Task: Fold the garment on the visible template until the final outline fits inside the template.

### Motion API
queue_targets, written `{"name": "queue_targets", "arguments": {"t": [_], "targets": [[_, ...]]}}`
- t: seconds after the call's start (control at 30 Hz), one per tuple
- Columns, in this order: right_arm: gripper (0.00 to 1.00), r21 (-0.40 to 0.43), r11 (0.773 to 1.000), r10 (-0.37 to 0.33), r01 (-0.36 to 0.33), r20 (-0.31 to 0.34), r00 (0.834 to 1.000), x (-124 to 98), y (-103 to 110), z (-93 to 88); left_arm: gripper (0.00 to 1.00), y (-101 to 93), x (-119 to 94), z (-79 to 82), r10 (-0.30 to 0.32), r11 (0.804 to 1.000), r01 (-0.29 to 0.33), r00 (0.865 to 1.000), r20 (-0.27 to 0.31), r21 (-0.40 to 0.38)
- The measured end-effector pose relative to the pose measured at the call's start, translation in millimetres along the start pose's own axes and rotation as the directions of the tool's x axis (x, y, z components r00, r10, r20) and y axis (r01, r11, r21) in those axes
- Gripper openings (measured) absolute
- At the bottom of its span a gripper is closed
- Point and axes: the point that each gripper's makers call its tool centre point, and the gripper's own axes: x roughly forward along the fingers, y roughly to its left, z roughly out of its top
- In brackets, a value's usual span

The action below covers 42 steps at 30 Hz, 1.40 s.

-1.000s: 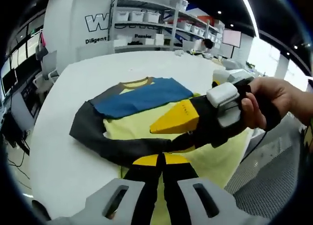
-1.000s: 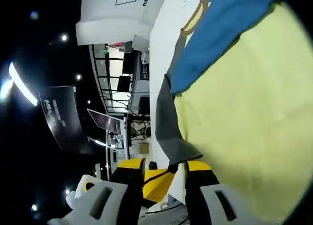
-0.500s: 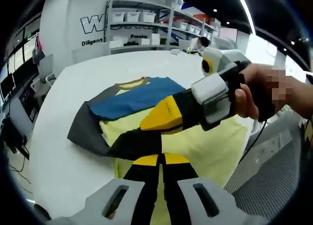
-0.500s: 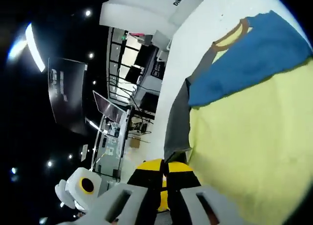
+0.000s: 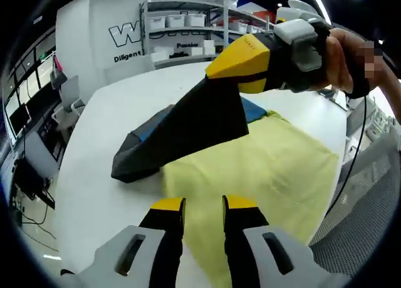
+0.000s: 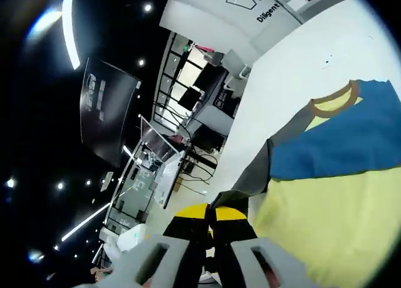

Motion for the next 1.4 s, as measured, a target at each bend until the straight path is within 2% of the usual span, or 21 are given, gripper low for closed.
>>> {"name": "queue_targets", "arguments": {"t": [0.17,0.33,0.4,0.47,0.57,0.63,0.67,0.77,1.0,1.17,1.4], "targets": [[0.0,-0.015,1.0,0.011,-0.011,0.017,1.0,-4,5,11.3,0.23,19.1,15,3.1,0.024,0.999,-0.024,1.0,-0.01,-0.029],[0.0,-0.032,0.999,0.009,-0.008,0.029,1.0,-8,5,23.1,0.27,37.0,28,3.5,0.066,0.998,-0.066,0.997,-0.034,-0.009],[0.0,-0.039,0.999,0.007,-0.006,0.035,0.999,-9,4,29.6,0.27,47.0,34,3.3,0.088,0.996,-0.089,0.995,-0.042,-0.004],[0.0,-0.049,0.999,0.006,-0.004,0.036,0.999,-11,4,34.0,0.25,53.3,40,0.9,0.081,0.997,-0.081,0.994,-0.072,-0.003],[0.0,-0.057,0.998,0.005,-0.002,0.045,0.999,-15,4,40.5,0.25,65.0,47,4.9,0.098,0.994,-0.1,0.994,-0.054,-0.036],[0.0,-0.057,0.998,-0.002,0.005,0.062,0.998,-17,1,47.5,0.25,72.1,51,1.2,0.12,0.991,-0.124,0.99,-0.071,-0.053],[0.0,-0.056,0.998,-0.004,0.008,0.071,0.997,-19,0,50.6,0.24,78.9,54,1.8,0.14,0.987,-0.144,0.988,-0.06,-0.066],[0.0,-0.046,0.999,-0.011,0.015,0.083,0.997,-22,-5,55.1,0.2,86.1,57,4.0,0.162,0.984,-0.165,0.985,-0.051,-0.064],[0.0,-0.039,0.999,-0.024,0.028,0.107,0.994,-28,-10,66.2,0.17,89.3,70,3.2,0.154,0.986,-0.157,0.986,-0.064,-0.059],[0.0,-0.044,0.998,-0.033,0.039,0.124,0.992,-35,-15,76.1,0.12,89.2,73,9.2,0.173,0.984,-0.175,0.984,-0.038,-0.044],[0.0,-0.033,0.997,-0.068,0.074,0.162,0.984,-49,-30,90.0,0.1,83.9,75,14.4,0.16,0.986,-0.161,0.987,-0.029,-0.033]]}}
